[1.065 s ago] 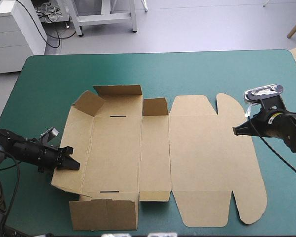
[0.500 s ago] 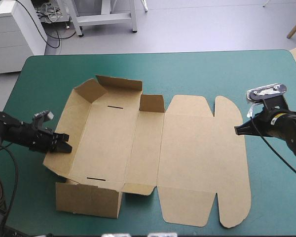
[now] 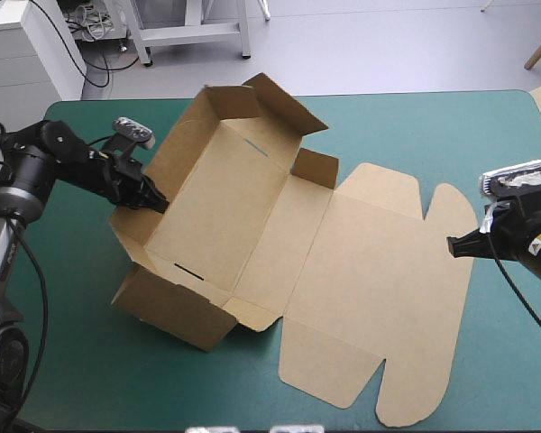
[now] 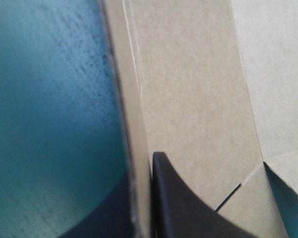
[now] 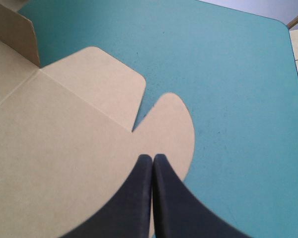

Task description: Fold the box

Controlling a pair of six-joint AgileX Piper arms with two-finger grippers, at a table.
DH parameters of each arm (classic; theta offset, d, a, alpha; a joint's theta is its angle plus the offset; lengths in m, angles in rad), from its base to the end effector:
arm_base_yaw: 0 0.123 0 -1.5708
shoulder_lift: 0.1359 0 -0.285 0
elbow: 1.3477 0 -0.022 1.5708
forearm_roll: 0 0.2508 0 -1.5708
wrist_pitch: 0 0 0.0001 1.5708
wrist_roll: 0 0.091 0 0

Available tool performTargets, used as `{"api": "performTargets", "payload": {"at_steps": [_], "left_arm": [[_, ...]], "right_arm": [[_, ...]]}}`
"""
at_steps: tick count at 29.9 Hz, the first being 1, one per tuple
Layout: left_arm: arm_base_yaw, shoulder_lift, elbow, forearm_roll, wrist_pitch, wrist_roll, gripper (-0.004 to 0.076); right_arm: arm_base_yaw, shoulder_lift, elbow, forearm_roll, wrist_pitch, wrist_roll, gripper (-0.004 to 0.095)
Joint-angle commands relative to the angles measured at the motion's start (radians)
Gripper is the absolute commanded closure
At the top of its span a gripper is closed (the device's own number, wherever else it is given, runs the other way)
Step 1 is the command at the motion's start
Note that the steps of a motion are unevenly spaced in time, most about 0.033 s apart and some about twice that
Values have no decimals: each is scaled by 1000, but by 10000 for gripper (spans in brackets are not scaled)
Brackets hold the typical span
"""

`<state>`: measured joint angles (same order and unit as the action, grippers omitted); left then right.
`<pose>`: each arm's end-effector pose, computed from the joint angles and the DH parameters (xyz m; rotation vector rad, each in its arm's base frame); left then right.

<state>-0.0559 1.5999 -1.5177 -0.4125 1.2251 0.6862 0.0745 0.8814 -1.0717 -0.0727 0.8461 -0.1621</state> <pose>0.3262 -0.0526 0.3491 0.8748 2.5125 -0.3833 0.1619 0.0071 0.4064 -0.2721 2.1229 -0.1378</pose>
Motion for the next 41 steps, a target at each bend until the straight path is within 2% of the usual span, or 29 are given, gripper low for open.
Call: {"api": "performTargets", "payload": {"at_steps": [1,6,17,27,33,41], "left_arm": [[-115,-46,-100,95,-38,-15,731],[-262,-46,-125,276,-137,-74,731],[-530,-46,-125,646,-360,-72,731],[-691,-46,-107,890,-390,-132,731],[-797,-48,8,1147,-418,-250,731],[-825,-122,277,1365,-608,-486,731]], "right_arm": [[-9,-26,-26,-12,-66,29,929],[-9,-27,-26,-18,-66,47,929],[-9,-27,-26,-24,-80,82,929],[-9,-27,-26,-24,-91,88,929],[-9,-27,-26,-24,-91,92,929],[-9,-27,-26,-24,-93,92,929]]}}
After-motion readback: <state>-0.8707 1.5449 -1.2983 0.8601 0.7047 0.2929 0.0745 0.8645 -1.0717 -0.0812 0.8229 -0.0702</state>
